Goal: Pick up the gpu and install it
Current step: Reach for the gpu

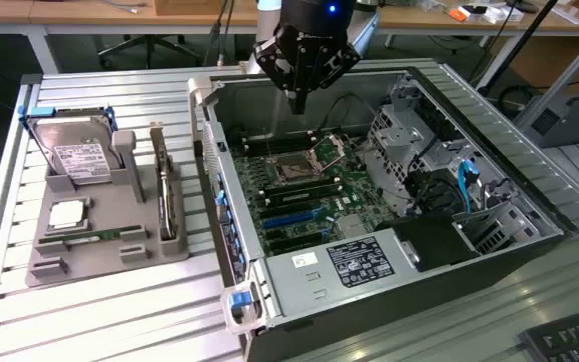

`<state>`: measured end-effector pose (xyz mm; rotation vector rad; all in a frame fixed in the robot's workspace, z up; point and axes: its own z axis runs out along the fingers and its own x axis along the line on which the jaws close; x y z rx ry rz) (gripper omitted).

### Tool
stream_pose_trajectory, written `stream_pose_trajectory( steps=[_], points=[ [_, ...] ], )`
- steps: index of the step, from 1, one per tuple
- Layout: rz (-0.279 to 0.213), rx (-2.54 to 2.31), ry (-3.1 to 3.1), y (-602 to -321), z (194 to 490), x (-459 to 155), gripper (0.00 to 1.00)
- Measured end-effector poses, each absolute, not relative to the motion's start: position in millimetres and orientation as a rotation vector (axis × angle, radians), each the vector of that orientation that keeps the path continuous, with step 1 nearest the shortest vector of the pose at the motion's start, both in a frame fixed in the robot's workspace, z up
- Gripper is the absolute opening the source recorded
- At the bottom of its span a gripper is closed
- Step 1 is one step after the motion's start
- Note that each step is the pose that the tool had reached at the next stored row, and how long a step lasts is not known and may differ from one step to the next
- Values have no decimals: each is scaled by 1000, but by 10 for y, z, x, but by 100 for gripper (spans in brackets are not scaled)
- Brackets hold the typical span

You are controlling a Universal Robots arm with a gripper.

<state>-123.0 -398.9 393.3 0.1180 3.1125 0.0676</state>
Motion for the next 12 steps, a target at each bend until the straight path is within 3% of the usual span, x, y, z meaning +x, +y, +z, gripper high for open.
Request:
stream_pose_trajectory(
  steps=[12],
  points=[
    [68, 118, 3113, -3989, 3933, -1279, 11]
  ],
)
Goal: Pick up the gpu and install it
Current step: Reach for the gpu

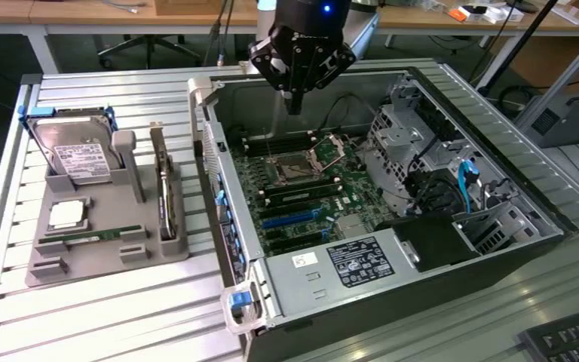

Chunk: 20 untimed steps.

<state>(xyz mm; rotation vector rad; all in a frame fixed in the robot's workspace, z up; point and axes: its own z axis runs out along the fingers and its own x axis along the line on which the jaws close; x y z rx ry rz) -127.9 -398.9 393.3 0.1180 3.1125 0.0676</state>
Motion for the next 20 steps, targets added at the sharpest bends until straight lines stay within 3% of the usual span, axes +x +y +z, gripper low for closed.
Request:
stream_pose_trajectory(
  steps=[20],
  points=[
    [68, 118, 3113, -3989, 3932, -1344, 11]
  ],
)
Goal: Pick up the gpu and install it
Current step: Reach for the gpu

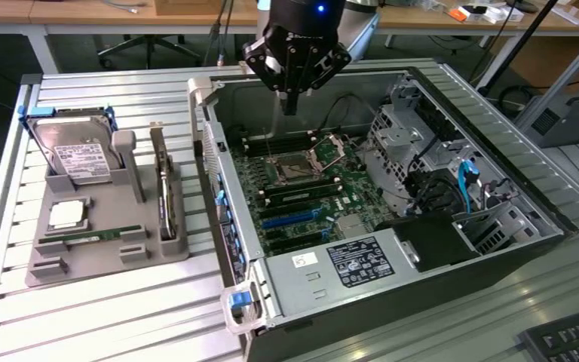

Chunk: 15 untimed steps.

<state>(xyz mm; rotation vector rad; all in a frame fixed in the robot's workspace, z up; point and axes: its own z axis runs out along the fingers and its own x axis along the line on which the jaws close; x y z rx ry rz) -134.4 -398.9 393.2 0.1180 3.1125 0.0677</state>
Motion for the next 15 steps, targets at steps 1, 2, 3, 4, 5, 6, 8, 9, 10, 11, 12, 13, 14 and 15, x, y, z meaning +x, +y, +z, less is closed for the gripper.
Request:
stream_pose_trajectory(
  steps=[1, 2, 3, 4, 5, 6, 8, 9, 10, 11, 12, 13, 14, 15],
  points=[
    [68, 118, 3112, -3989, 3932, -1346, 11],
    [68, 118, 3112, -3989, 3932, -1349, 11],
    [68, 118, 3112, -3989, 3932, -1352, 11],
    [68, 118, 3112, -3990, 3933, -1355, 11],
    [68, 118, 3112, -3990, 3932, -1359, 11],
    [68, 118, 3113, -3990, 3933, -1363, 11],
    [68, 118, 3113, -3989, 3932, -1371, 11],
    [68, 118, 3112, -3989, 3932, -1375, 11],
    [68, 118, 3113, -3989, 3932, -1382, 11],
    [68, 118, 3112, -3989, 3932, -1386, 11],
    [68, 118, 3113, -3989, 3932, -1390, 11],
    [68, 118, 3112, -3989, 3932, -1394, 11],
    [68, 118, 3113, -3989, 3933, -1397, 11],
    [68, 118, 3112, -3989, 3932, -1401, 11]
  ],
)
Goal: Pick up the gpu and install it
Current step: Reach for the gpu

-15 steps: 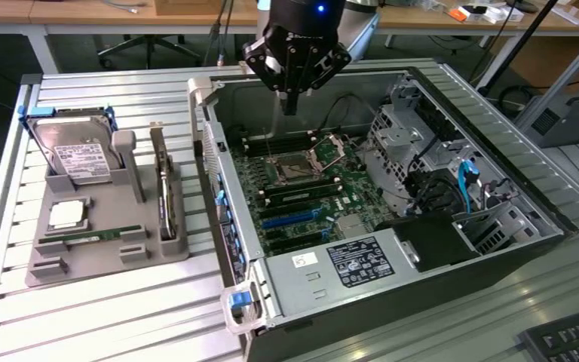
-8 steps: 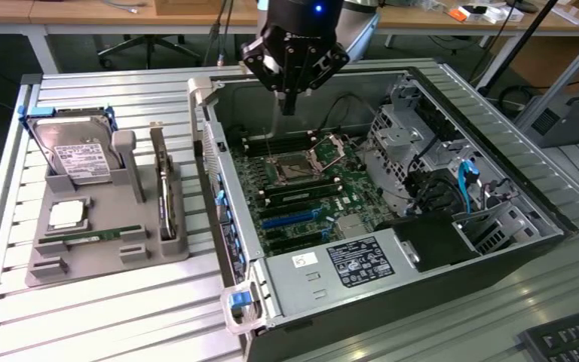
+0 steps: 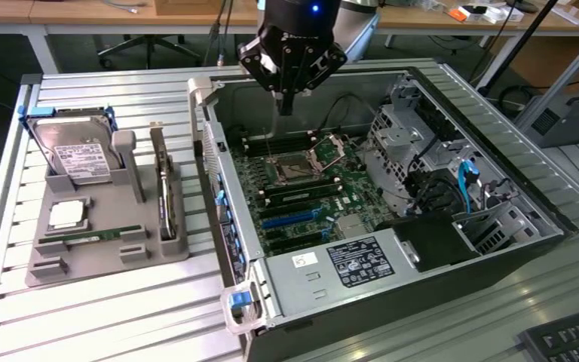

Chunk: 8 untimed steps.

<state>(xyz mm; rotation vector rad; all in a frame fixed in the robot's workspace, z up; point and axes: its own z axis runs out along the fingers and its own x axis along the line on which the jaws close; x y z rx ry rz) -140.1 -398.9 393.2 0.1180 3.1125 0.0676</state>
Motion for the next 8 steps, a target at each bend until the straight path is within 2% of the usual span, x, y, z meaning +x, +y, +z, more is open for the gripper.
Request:
stream_pose_trajectory(
  steps=[8],
  points=[
    [68, 118, 3112, -3989, 3932, -1425, 11]
  ],
)
